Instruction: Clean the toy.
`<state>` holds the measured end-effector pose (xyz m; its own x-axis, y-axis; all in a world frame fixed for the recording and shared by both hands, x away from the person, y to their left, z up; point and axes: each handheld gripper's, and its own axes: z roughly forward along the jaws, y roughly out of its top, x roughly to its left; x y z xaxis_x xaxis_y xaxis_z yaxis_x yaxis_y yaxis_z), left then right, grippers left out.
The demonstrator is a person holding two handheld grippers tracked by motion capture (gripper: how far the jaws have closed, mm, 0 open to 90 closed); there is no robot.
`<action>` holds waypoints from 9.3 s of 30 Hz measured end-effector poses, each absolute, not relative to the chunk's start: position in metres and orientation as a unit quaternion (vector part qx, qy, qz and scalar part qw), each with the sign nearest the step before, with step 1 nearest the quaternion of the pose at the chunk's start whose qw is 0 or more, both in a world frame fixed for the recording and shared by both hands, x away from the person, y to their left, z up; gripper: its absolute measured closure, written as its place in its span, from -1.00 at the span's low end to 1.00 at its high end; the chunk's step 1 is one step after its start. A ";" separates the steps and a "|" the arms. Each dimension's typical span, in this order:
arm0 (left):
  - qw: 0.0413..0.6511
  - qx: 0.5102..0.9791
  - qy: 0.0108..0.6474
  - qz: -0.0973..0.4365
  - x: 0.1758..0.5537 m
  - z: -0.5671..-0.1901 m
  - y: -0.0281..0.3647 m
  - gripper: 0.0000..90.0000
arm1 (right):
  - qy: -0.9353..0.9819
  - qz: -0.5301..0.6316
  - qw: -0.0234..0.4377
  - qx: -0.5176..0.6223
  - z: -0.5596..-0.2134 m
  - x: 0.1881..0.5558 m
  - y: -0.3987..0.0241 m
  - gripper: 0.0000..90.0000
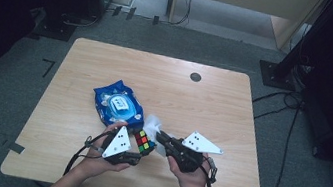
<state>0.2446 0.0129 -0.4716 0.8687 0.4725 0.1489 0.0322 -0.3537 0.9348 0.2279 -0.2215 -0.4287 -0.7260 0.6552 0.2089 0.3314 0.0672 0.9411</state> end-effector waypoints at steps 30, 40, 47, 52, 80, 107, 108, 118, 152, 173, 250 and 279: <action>0.566 0.776 0.179 0.211 0.249 -0.461 0.027 -0.24 | 0.714 0.503 0.189 0.449 -0.461 0.254 -0.258 0.93; 0.564 0.778 0.182 0.209 0.250 -0.462 0.026 -0.24 | 0.707 0.485 0.209 0.471 -0.468 0.259 -0.269 0.89; 0.562 0.778 0.184 0.210 0.251 -0.463 0.027 -0.24 | 0.686 0.514 0.189 0.480 -0.466 0.257 -0.269 0.46; 0.561 0.778 0.188 0.212 0.252 -0.465 0.027 -0.24 | 0.670 0.570 0.131 0.458 -0.453 0.250 -0.257 0.18; 0.562 0.770 0.177 0.244 0.240 -0.470 0.007 -0.24 | 0.590 0.623 -0.065 0.510 -0.469 0.243 -0.217 -0.23; 0.495 0.818 0.103 0.274 0.240 -0.483 0.007 -0.52 | 0.701 0.521 -0.088 0.480 -0.444 0.259 -0.236 -0.23; 0.493 0.820 0.099 0.273 0.239 -0.483 0.006 -0.54 | 0.702 0.518 -0.091 0.480 -0.444 0.260 -0.236 -0.23; 0.495 0.828 0.064 0.256 0.233 -0.485 -0.002 -0.63 | 0.725 0.485 -0.133 0.471 -0.447 0.263 -0.234 -0.23; 0.521 0.811 0.109 0.241 0.242 -0.479 0.016 -0.24 | 0.629 0.603 -0.104 0.479 -0.455 0.274 -0.272 -0.33; 0.526 0.806 0.129 0.237 0.246 -0.475 0.024 -0.24 | 0.773 0.379 0.185 0.474 -0.518 0.282 -0.258 0.03; 0.511 0.811 0.147 0.242 0.242 -0.473 0.010 -0.24 | 0.764 0.539 0.196 0.295 -0.436 0.208 -0.183 0.89; 0.503 0.795 0.219 0.261 0.266 -0.464 0.054 -0.24 | 0.694 0.522 0.190 0.459 -0.483 0.257 -0.214 0.87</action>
<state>0.2664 0.0542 -0.4644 0.7681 0.6099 0.1950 0.0852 -0.3991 0.9129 0.2567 -0.2141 -0.4835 -0.5066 0.8348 0.2156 0.4384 0.0341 0.8982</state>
